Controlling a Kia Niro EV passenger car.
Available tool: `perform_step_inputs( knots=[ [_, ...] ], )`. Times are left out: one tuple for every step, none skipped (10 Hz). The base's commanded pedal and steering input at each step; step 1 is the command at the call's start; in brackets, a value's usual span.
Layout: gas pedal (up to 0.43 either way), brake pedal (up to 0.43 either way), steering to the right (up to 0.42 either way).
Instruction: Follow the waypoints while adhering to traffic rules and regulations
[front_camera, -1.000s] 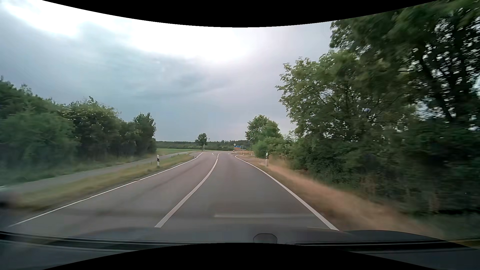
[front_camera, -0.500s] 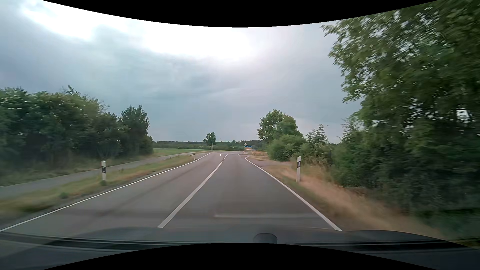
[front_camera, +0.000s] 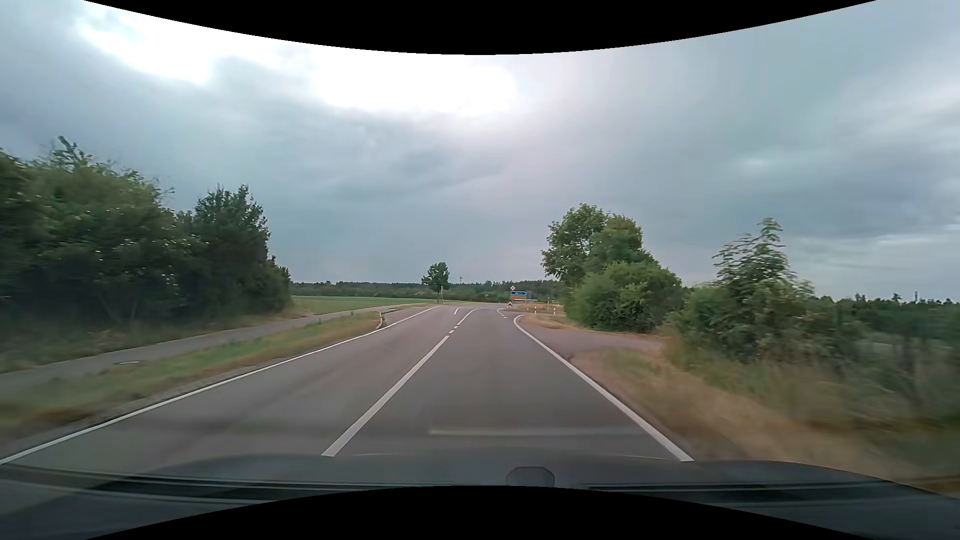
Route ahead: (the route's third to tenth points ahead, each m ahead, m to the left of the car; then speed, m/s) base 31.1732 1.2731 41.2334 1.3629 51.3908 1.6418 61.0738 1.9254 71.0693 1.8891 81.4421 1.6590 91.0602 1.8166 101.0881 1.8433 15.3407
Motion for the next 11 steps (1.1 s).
perform_step_inputs(
  knots=[
    [0.24, 0.0, -0.021],
    [0.24, 0.0, -0.019],
    [0.24, 0.0, -0.015],
    [0.24, 0.0, -0.01],
    [0.24, 0.0, -0.009],
    [0.24, 0.0, -0.009],
    [0.24, 0.0, -0.007],
    [0.24, 0.0, -0.006],
    [0.24, 0.0, -0.003],
    [0.228, 0.0, 0.0],
    [0.228, 0.0, -0.001]
  ],
)
